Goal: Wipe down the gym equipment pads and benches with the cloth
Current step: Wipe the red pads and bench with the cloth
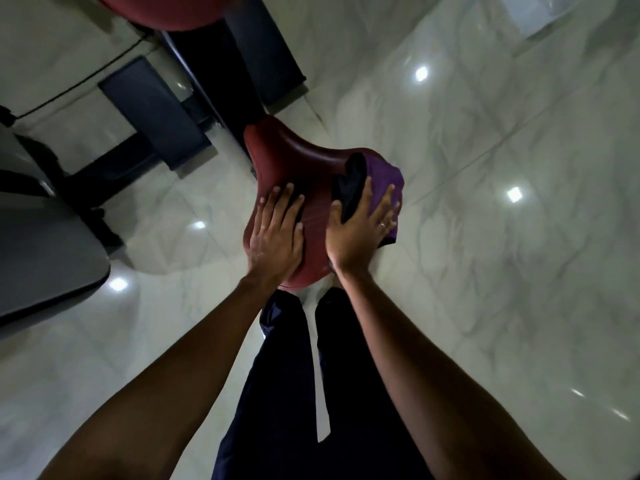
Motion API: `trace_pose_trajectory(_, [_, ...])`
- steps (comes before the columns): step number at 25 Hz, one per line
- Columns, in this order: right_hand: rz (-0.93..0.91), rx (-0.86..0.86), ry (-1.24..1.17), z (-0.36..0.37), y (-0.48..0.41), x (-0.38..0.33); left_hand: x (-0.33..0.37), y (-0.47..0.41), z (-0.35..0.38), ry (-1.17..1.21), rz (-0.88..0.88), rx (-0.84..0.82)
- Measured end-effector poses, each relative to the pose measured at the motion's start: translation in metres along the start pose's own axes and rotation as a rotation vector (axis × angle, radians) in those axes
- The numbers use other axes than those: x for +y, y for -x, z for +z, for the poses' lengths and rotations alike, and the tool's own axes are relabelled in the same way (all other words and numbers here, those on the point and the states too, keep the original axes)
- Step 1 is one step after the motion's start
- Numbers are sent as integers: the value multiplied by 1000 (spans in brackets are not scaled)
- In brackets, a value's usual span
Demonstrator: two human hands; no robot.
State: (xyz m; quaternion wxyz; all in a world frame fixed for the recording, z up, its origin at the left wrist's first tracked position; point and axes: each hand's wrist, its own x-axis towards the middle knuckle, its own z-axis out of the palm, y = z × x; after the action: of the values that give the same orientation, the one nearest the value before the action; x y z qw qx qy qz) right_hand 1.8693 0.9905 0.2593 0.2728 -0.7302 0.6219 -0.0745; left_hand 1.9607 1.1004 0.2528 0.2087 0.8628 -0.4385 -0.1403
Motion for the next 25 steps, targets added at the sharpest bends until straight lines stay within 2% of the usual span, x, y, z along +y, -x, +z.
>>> trace_pose_trajectory(1, [0,6,25,3,4,-8,3,-9,0,-13,22,-3])
trace_pose_trajectory(5, [-350,-91,160,2,35,17,10,-34,1,-62,67,-53])
trace_pose_trajectory(6, [-376,-111,153,0,35,28,11,-39,1,-68,74,-61])
trace_pose_trajectory(9, [-242,-87,74,-5,22,39,21,-54,5,-101,100,-42])
trace_pose_trajectory(12, [10,-31,-69,-9,-12,22,34,-74,10,-159,107,-32])
trace_pose_trajectory(15, [260,-94,-203,-22,-67,11,45,-87,17,-226,93,-39])
trace_pose_trajectory(20, [135,-82,-232,-31,-62,30,47,-85,24,-329,67,-10])
trace_pose_trajectory(23, [171,-142,-268,-32,-58,36,49,-87,24,-323,57,-10])
trace_pose_trajectory(25, [191,-211,-210,-38,-77,29,50,-88,22,-318,42,-13])
